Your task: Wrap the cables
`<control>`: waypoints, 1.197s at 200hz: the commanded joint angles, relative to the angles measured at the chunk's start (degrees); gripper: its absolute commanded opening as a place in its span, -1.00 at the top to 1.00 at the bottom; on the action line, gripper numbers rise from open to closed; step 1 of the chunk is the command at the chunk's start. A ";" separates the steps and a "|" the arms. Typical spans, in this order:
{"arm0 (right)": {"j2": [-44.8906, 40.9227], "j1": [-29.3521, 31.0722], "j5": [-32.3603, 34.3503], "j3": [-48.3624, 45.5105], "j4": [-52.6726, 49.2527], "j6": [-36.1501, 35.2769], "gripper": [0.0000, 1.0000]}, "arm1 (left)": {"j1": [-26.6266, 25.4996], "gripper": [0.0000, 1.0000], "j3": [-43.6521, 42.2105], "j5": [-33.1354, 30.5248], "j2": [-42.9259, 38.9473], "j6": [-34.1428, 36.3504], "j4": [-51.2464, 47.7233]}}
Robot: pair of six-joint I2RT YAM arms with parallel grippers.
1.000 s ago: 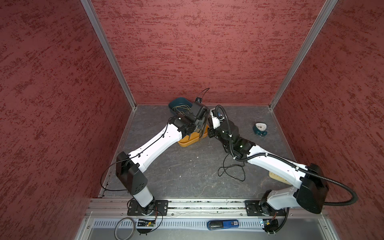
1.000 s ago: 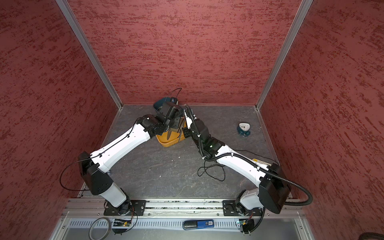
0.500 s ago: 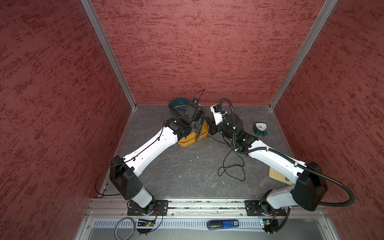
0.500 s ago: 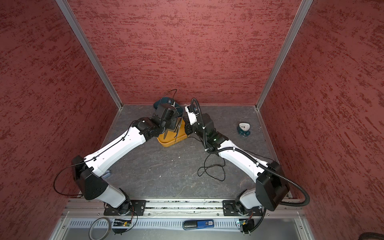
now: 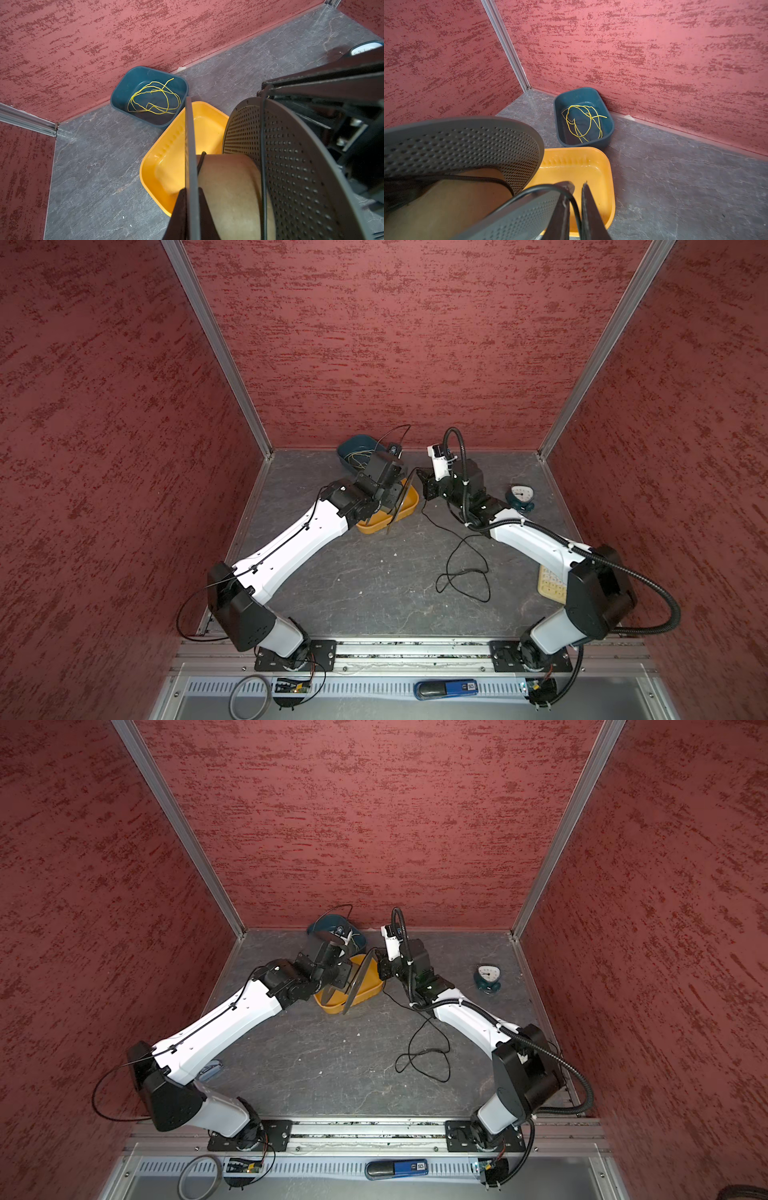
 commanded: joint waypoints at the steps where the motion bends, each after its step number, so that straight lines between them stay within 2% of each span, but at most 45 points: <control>1: 1.48 -2.75 0.35 -0.81 2.03 1.46 0.73 | 1.01 1.00 1.72 1.27 -4.17 0.28 -0.32; 61: 4.46 -5.42 -7.83 -7.04 7.11 2.85 0.51 | 5.84 1.00 3.40 12.19 -7.22 -4.81 -0.54; 80: 2.80 -5.45 -9.88 -11.35 11.15 2.75 0.19 | 6.55 1.00 4.35 14.81 -7.72 -6.20 -0.01; 106: -0.07 -5.45 -11.05 -16.18 14.30 1.48 -0.11 | 7.59 1.00 6.05 19.19 -7.13 -8.06 0.05; 123: -1.61 -5.42 -12.58 -19.72 17.66 0.69 -0.47 | 8.59 1.00 7.61 22.18 -6.47 -10.29 -1.03; 133: -2.41 -5.46 -13.44 -22.33 20.88 0.59 -0.59 | 8.88 1.00 8.13 23.34 -6.19 -11.09 -1.48; 167: -3.62 -5.43 -16.83 -26.78 26.95 0.41 -0.67 | 9.17 1.00 9.81 26.57 -5.06 -12.14 -2.59; 213: -2.31 -5.41 -16.11 -28.19 30.34 -1.60 -0.65 | 9.29 1.00 11.44 28.62 -5.33 -12.74 -3.25; 239: 1.13 -5.41 -18.29 -27.33 34.71 -1.57 -0.60 | 9.51 1.00 11.75 29.11 -5.48 -13.06 -3.62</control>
